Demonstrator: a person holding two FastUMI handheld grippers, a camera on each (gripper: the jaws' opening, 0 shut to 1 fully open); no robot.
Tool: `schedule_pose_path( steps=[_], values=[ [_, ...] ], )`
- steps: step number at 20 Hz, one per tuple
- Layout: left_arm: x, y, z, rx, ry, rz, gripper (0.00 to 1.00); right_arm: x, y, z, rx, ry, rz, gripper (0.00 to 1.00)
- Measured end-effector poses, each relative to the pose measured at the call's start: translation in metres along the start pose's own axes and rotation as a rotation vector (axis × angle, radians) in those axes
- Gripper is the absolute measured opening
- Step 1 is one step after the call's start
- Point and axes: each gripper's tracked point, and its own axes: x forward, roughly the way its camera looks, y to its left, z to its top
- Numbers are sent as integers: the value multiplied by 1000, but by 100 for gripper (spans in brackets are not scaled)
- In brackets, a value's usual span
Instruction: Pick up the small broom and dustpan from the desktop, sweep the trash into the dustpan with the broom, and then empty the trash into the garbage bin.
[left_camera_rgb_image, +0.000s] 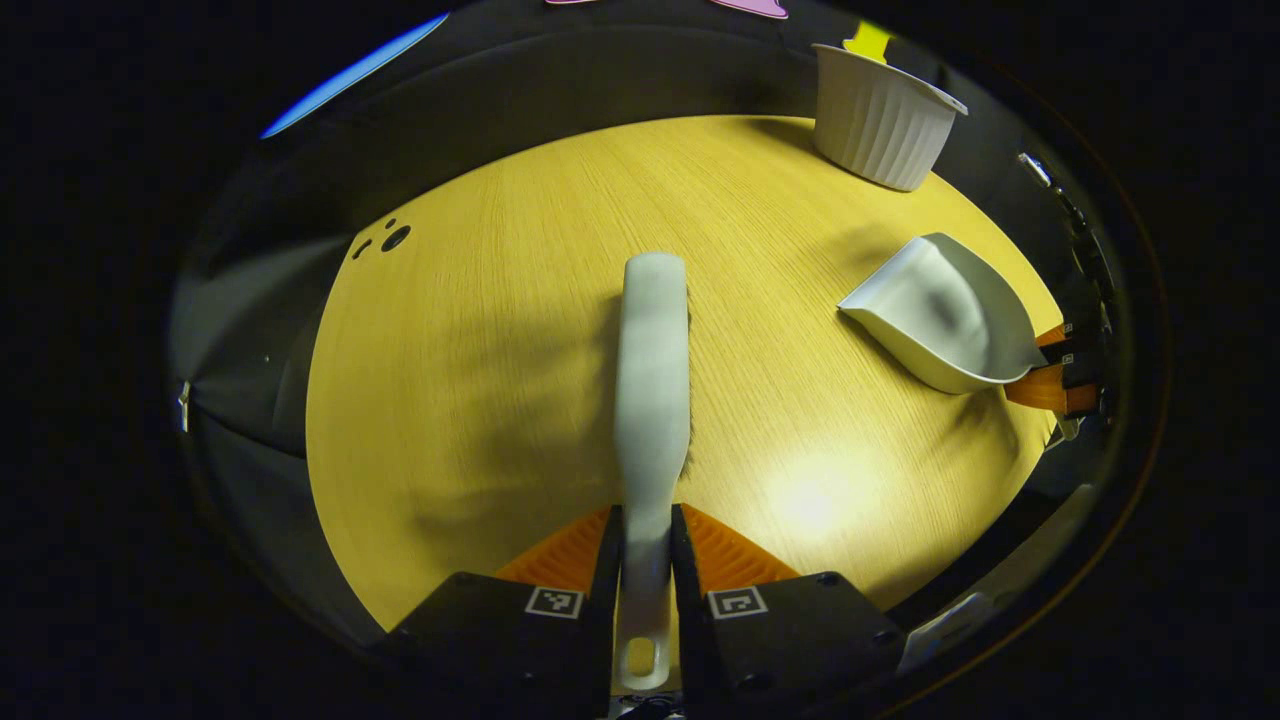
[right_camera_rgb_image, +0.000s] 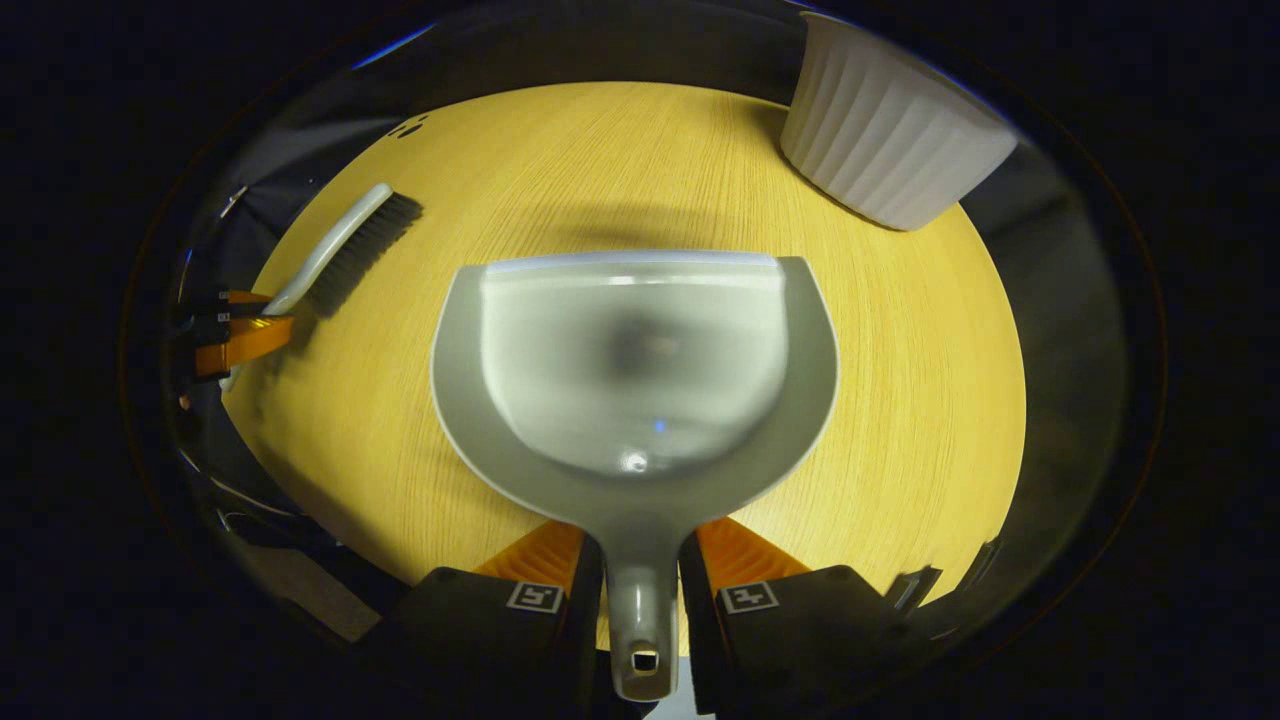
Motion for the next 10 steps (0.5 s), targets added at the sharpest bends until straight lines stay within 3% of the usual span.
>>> schedule_pose_path(
  steps=[4,5,8,9,10],
  values=[
    [-19,2,2,13,-31,22,27,-34,0,5,16,-49,11,42],
    [-26,3,4,11,-45,27,31,-46,0,10,17,-83,13,42],
    [-53,1,14,-16,-109,27,22,-84,4,34,26,-204,16,41],
    [-63,-1,22,-26,-145,19,28,-97,4,41,23,-243,17,41],
    [-75,-3,31,-34,-191,13,28,-110,6,49,19,-286,17,41]
  ],
)
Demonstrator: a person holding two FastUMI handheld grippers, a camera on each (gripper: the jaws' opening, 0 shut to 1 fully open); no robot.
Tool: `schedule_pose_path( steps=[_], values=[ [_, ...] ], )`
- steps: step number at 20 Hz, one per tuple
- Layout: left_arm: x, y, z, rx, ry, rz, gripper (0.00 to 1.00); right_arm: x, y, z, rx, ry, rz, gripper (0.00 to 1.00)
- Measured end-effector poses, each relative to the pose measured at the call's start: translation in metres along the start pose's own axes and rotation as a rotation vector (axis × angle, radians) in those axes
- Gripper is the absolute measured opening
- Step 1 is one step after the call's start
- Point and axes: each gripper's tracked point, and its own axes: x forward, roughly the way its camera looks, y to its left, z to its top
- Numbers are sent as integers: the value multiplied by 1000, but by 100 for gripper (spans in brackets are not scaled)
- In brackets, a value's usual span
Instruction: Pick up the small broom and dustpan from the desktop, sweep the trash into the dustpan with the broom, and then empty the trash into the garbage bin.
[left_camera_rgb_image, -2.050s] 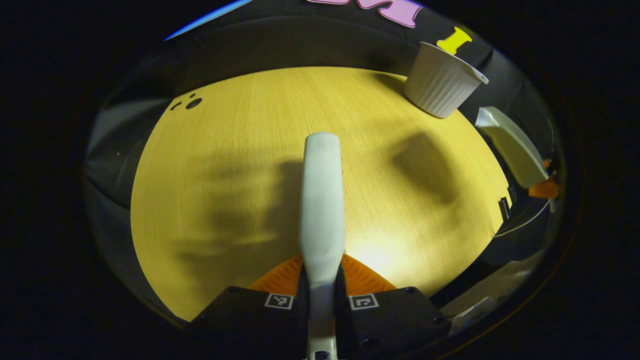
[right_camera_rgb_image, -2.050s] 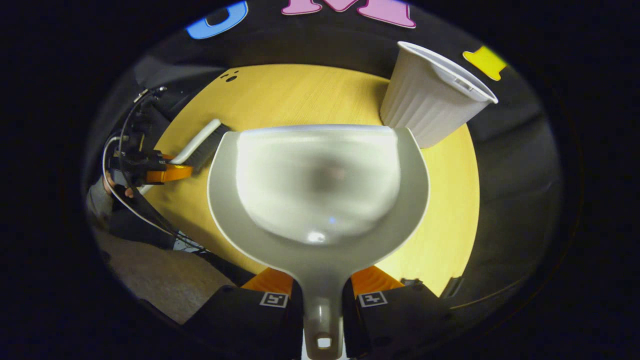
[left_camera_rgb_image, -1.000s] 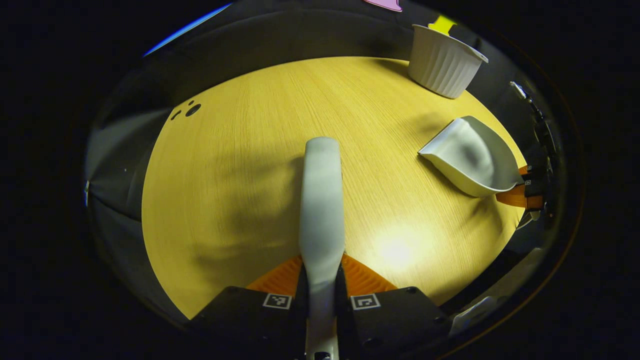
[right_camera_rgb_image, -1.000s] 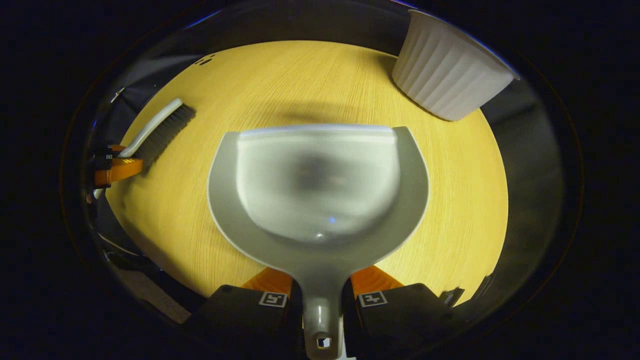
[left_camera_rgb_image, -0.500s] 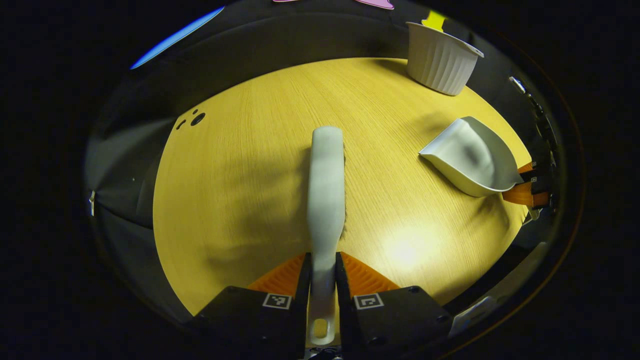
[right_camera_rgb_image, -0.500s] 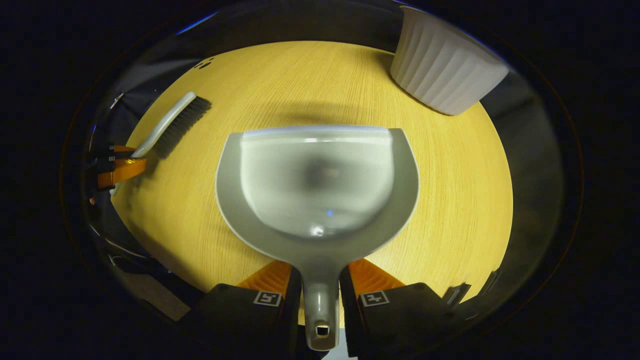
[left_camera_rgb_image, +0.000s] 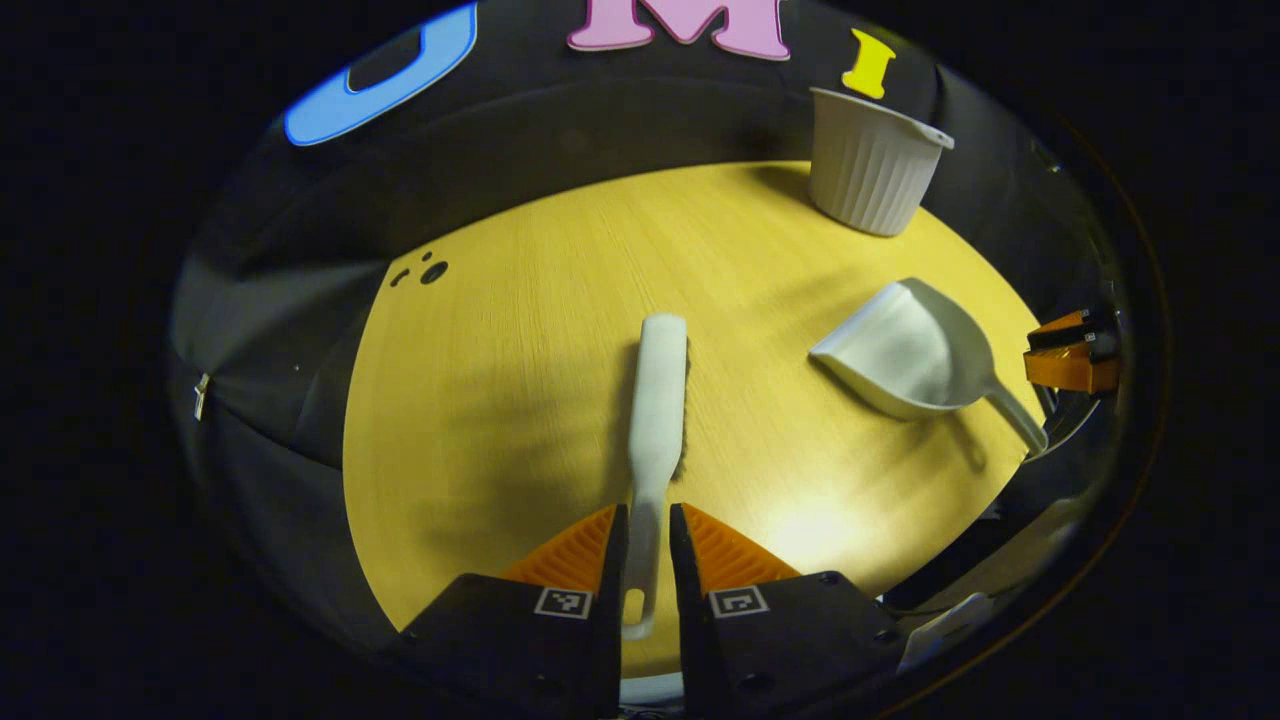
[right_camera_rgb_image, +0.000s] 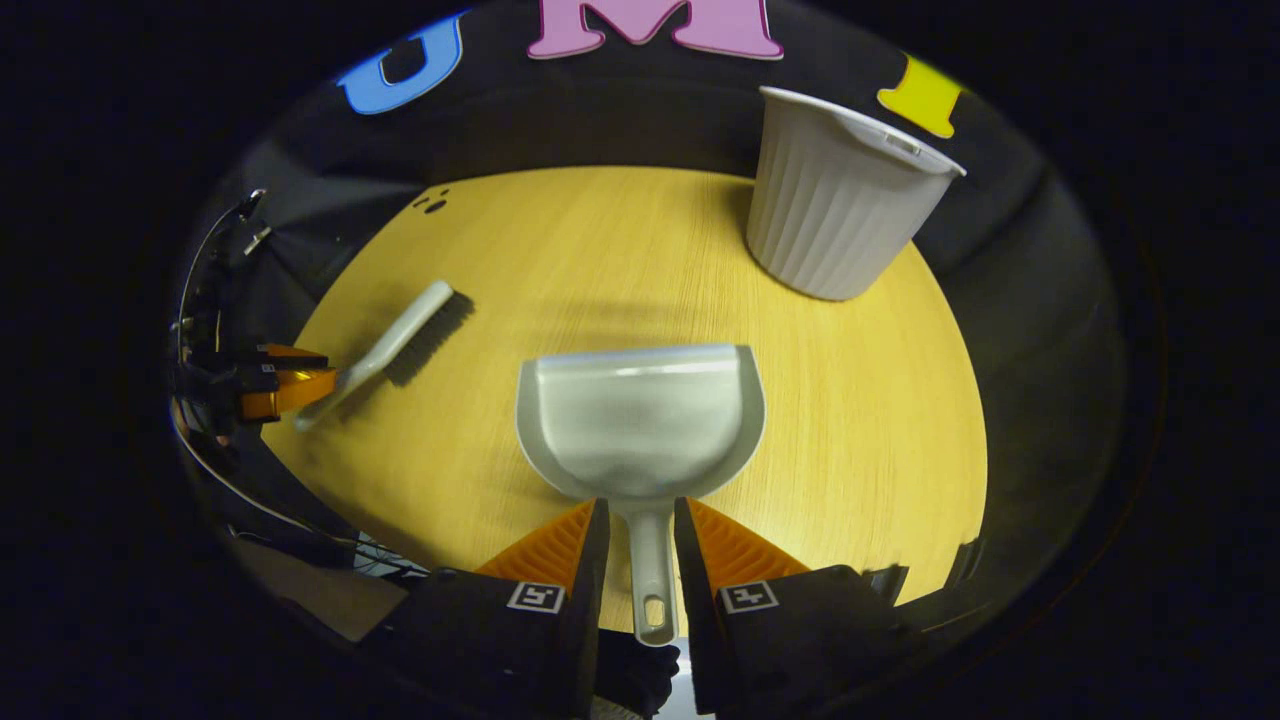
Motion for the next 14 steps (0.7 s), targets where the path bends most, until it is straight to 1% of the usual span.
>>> schedule_pose_path(
  steps=[4,7,8,9,10,11,14],
  values=[
    [-38,-12,62,-42,-242,-52,28,-44,14,55,-30,-195,14,41],
    [-74,-12,105,-101,-401,-77,28,-72,23,89,-59,-323,-2,41],
    [-86,-11,115,-115,-447,-75,21,-82,29,102,-58,-366,-2,41],
    [-100,-7,123,-127,-486,-65,28,-92,32,112,-56,-411,-1,41],
    [-113,-4,134,-134,-530,-57,22,-104,35,124,-58,-453,0,41],
    [-126,0,143,-137,-572,-48,28,-114,39,136,-67,-497,-4,41],
    [-155,9,164,-143,-682,-35,30,-134,51,154,-97,-591,-10,41]
  ],
)
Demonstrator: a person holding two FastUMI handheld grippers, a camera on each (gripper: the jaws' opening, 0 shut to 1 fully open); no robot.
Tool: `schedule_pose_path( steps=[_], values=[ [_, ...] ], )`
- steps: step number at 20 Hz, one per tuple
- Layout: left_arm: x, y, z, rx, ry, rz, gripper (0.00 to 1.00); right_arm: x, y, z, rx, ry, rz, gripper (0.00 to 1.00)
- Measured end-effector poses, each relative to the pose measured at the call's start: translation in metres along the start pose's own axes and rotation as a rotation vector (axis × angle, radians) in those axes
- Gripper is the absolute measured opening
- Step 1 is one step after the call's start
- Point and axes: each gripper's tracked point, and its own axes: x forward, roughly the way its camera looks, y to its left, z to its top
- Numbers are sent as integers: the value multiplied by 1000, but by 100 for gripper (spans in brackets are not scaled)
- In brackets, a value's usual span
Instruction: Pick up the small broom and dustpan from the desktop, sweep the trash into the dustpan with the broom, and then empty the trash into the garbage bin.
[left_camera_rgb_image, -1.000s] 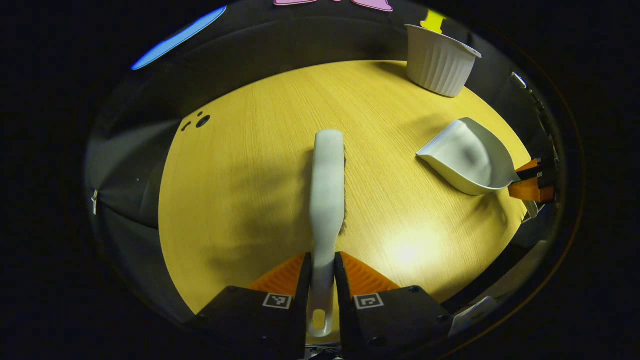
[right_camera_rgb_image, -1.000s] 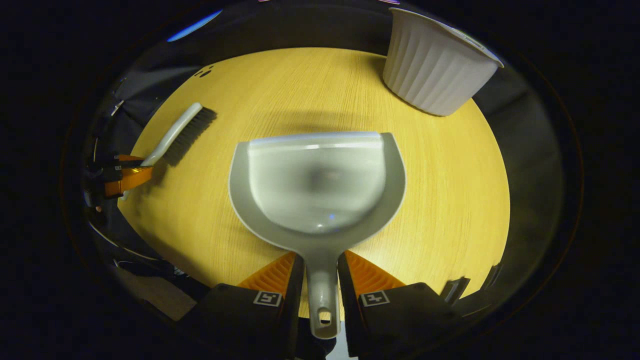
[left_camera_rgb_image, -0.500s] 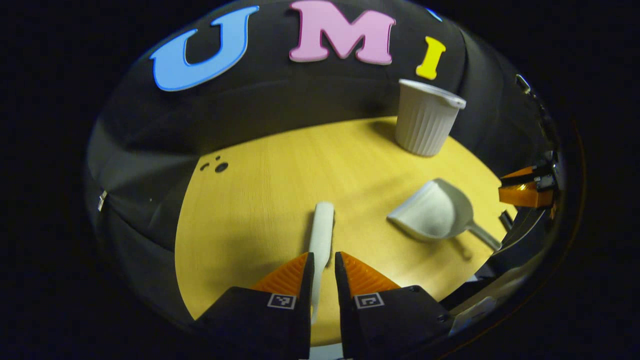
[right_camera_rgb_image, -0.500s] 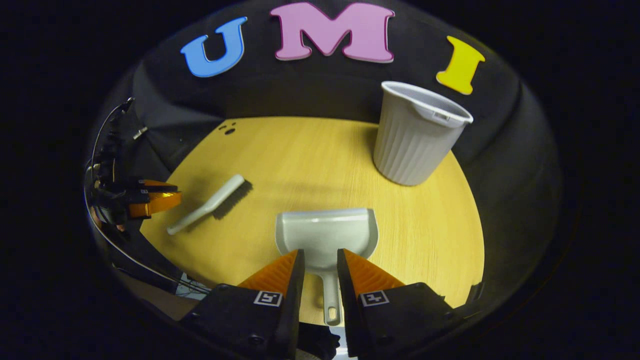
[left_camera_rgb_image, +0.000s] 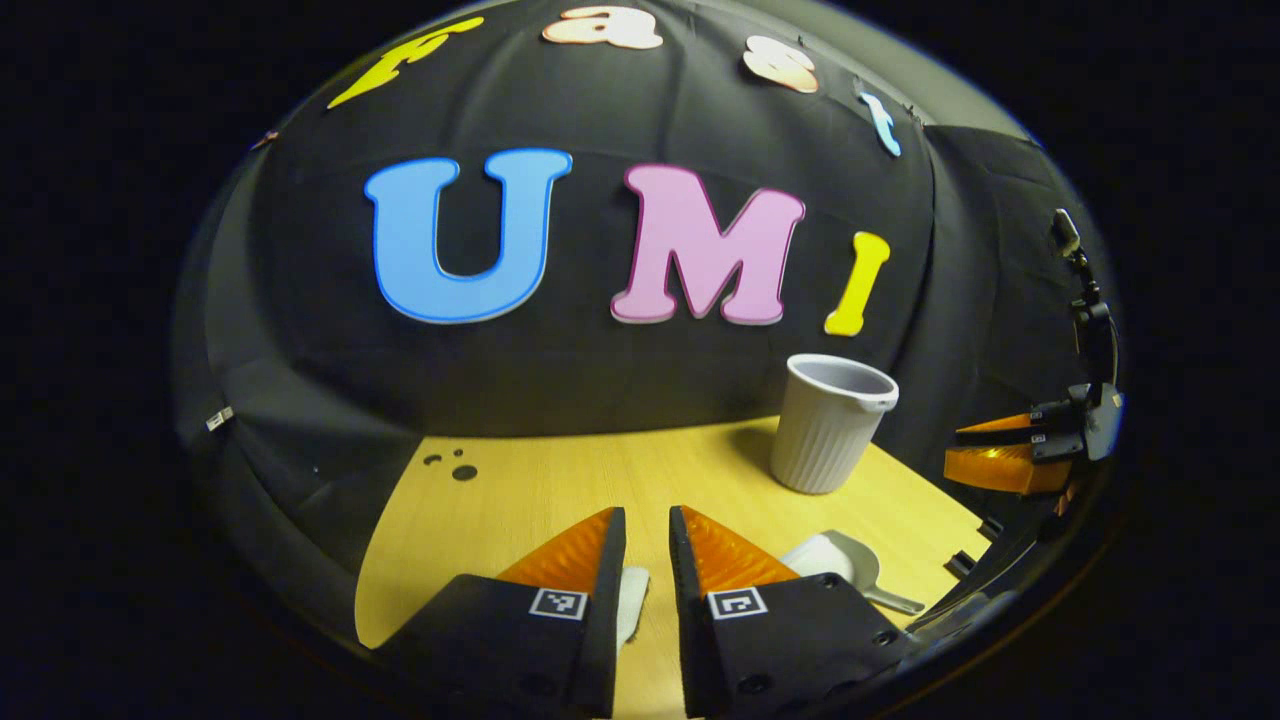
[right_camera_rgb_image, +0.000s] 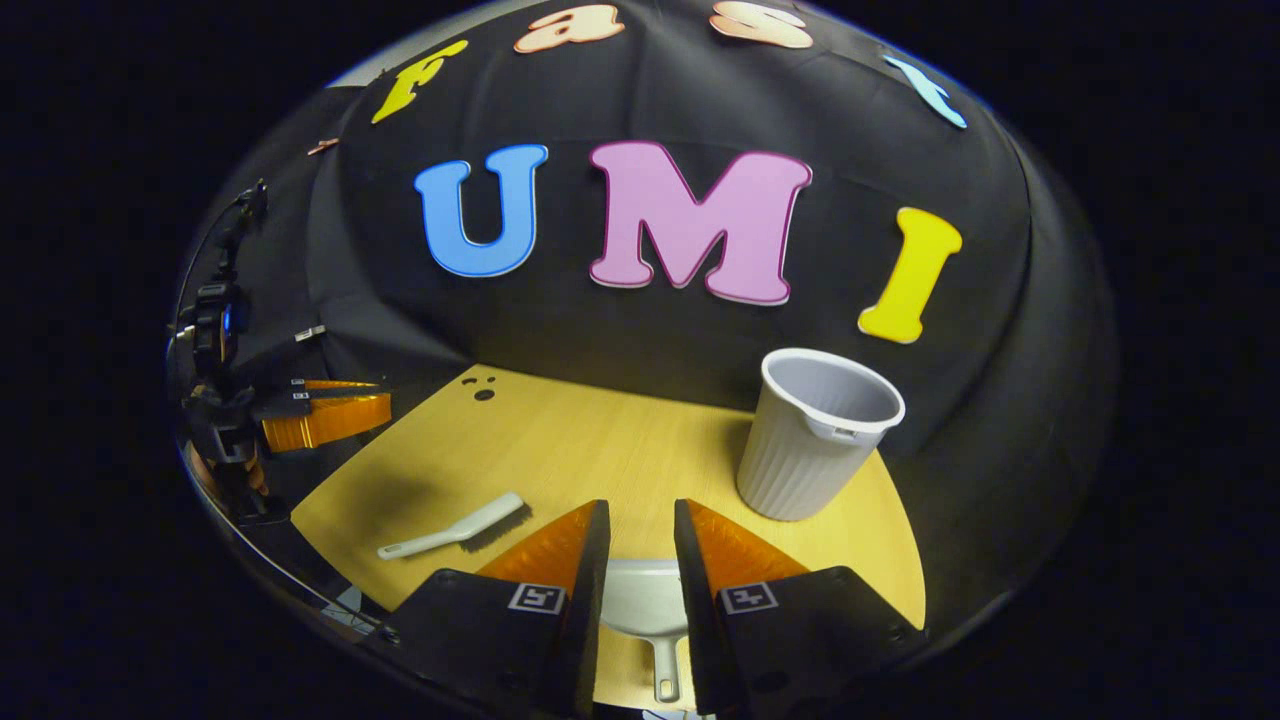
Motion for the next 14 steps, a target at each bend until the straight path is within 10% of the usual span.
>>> schedule_pose_path(
  steps=[14],
  values=[
    [13,-3,21,30,-62,-50,30,13,-12,42,115,-70,-110,36]
  ],
)
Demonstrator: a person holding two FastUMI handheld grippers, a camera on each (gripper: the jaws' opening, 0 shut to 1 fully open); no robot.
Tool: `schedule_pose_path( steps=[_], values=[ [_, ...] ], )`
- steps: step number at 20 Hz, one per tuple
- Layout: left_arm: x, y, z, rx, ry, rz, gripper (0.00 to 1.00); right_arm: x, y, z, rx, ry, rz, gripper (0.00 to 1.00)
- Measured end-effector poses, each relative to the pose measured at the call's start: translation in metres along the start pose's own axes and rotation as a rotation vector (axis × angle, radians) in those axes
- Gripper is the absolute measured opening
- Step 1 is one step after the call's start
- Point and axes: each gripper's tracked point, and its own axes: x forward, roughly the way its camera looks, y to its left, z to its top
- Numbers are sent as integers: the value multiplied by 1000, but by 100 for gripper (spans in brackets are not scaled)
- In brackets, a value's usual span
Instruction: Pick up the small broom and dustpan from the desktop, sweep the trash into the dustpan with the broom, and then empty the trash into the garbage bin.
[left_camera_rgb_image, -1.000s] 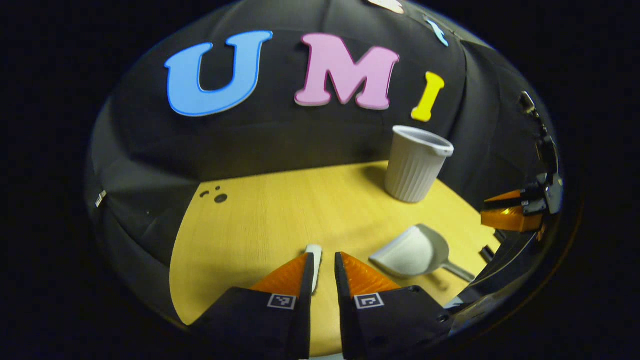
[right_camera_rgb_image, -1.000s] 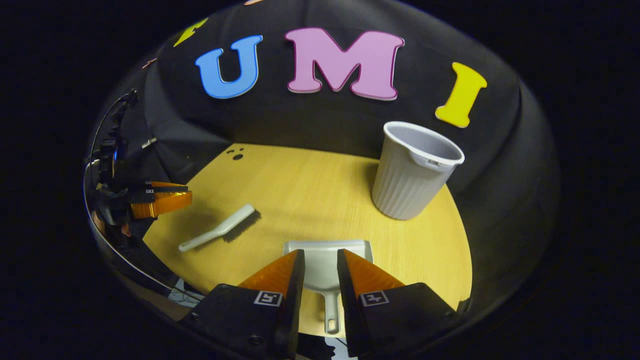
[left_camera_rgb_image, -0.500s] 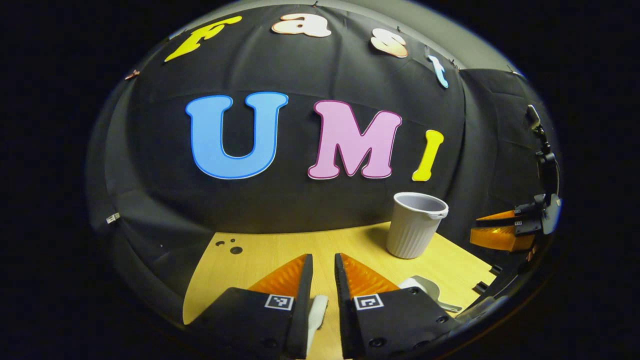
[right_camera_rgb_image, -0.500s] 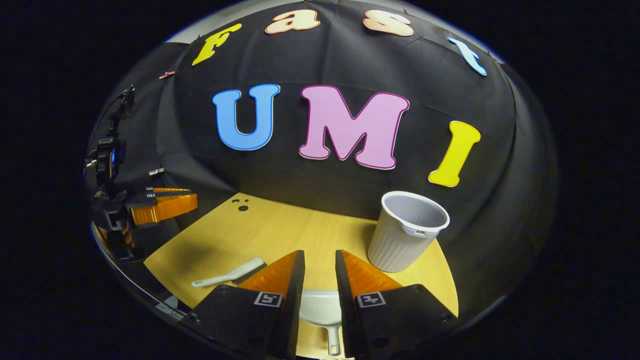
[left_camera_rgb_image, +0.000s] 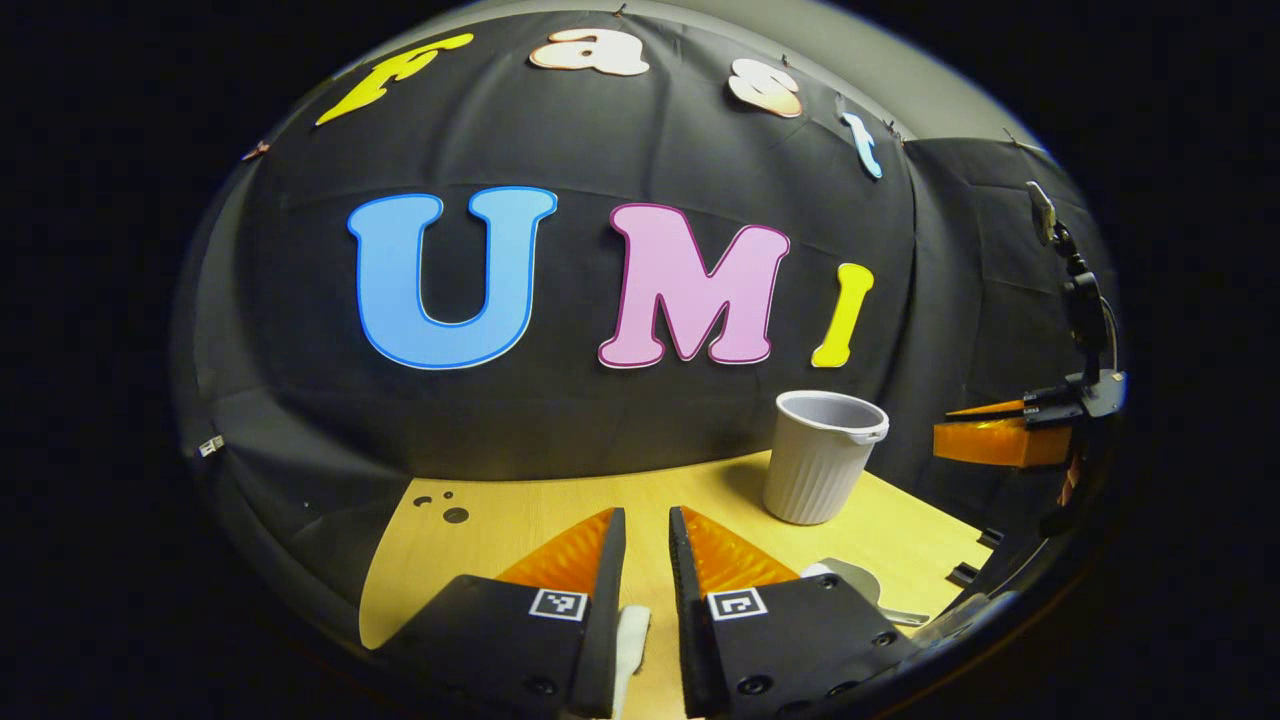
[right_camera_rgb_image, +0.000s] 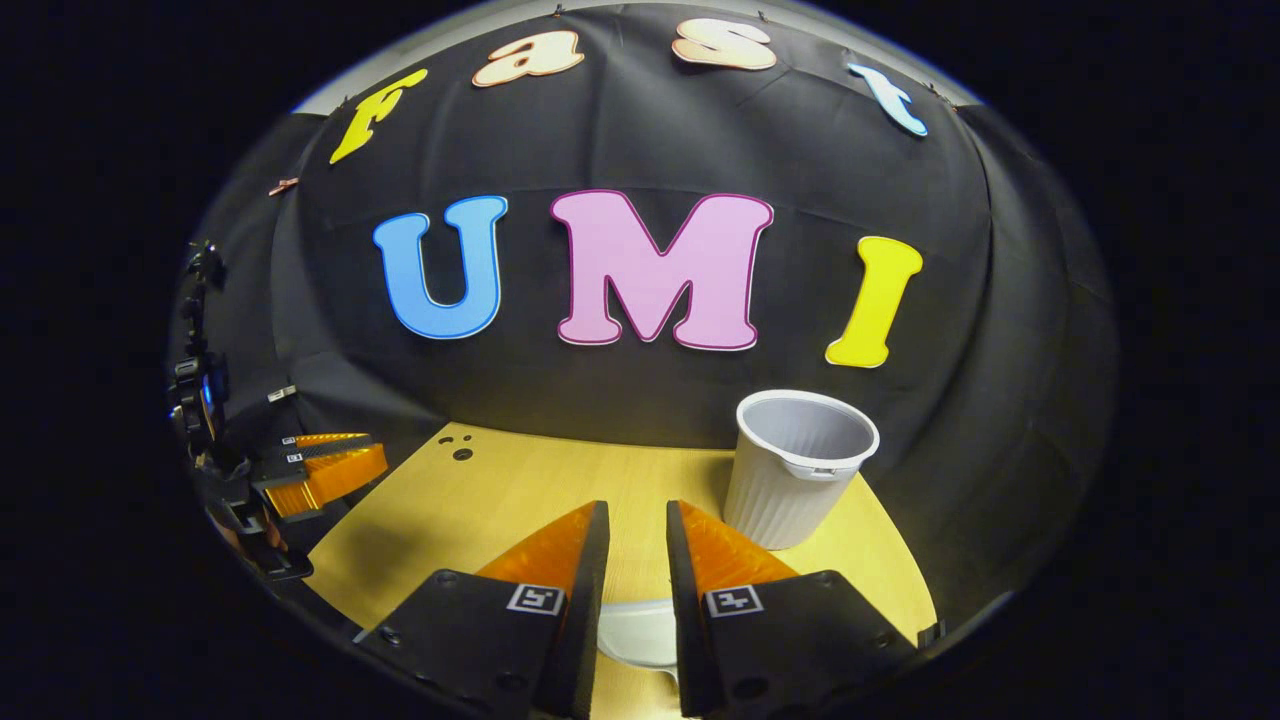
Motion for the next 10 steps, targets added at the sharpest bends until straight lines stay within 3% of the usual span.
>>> schedule_pose_path(
  steps=[7,8,9,10],
  values=[
    [12,-14,4,-8,9,33,30,9,-20,-7,-3,23,25,36],
    [13,-16,3,-5,9,46,34,10,-25,-8,-2,26,30,36],
    [14,-19,3,-5,11,55,30,12,-28,-10,3,30,36,40],
    [14,-24,3,-7,14,63,30,13,-31,-12,8,33,47,36]
  ],
)
